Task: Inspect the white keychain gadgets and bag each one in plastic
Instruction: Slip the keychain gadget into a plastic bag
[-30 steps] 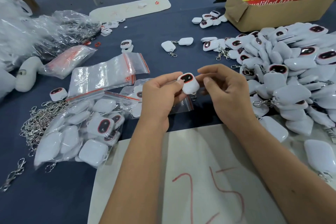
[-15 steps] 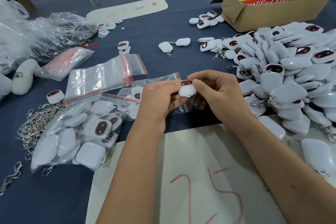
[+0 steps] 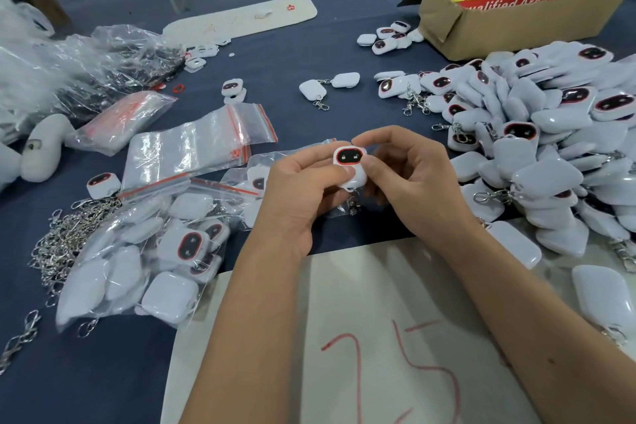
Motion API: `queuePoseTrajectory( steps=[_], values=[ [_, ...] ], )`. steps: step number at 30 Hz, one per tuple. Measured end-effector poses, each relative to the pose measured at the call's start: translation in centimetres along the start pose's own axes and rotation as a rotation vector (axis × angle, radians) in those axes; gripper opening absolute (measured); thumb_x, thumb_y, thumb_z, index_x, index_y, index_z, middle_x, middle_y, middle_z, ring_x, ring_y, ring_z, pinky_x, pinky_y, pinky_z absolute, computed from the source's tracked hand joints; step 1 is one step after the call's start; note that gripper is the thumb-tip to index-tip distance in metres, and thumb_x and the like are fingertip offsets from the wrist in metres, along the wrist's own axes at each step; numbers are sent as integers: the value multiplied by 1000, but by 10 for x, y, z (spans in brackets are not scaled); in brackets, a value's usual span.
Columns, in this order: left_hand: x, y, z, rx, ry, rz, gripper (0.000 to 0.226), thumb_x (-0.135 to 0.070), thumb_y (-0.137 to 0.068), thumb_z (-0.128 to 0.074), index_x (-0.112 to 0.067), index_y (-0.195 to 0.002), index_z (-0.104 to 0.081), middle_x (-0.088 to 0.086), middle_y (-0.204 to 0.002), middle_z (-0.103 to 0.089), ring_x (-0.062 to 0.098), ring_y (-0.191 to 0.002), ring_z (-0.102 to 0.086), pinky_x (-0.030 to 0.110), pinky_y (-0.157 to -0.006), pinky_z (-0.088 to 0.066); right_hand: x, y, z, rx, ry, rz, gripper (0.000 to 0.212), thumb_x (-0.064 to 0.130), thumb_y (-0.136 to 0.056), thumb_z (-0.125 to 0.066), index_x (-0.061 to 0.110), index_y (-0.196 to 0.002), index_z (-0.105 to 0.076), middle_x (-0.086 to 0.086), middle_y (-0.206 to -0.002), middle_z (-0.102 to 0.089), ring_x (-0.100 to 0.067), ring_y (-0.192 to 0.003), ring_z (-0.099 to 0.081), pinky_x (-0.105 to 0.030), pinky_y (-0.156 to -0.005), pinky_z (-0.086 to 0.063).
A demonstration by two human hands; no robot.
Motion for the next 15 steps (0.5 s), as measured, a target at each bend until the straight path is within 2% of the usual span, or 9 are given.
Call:
queuePoseTrajectory(
  steps=[5, 8, 12, 15],
  values=[
    [0, 0, 0, 1, 37, -6, 31, -2, -90, -71, -19, -116, -77, -1, -105, -80, 8, -86, -74, 17, -68, -56, 0, -1, 1, -1, 13, 14, 20, 7, -100, -63, 22, -110, -72, -3, -67, -68, -30, -58, -61, -40, -55, -56],
    [0, -1, 0, -12, 37, -15, 32, 0, -90, -70, -19, -114, -78, -1, -101, -80, 10, -84, -74, 19, -68, -56, 0, -1, 0, -2, 15, 1, 21, 5, -100, -63, 20, -113, -71, -2, -68, -69, -28, -58, -61, -40, -56, -56],
    [1, -1, -1, -35, 11, -31, 32, -1, -89, -70, -23, -111, -79, -5, -96, -80, 9, -85, -73, 20, -69, -55, -1, -2, -1, -17, 5, -26, 19, 6, -101, -63, 17, -113, -72, -1, -68, -69, -20, -55, -60, -33, -53, -54],
    [1, -1, -3, -40, 25, -49, 35, 3, -90, -68, -22, -113, -78, -3, -97, -80, 9, -85, -75, 18, -66, -55, -3, -3, -1, -18, -13, -85, 13, 14, -104, -62, 16, -105, -75, -5, -65, -69, -21, -53, -59, -26, -52, -52]
  ],
)
Point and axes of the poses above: each hand's wrist, its own y-axis away from the middle knuckle, its own z-axis out of the back of the hand, x = y × z, the point moved 3 cm from there along -y, towards the middle knuckle
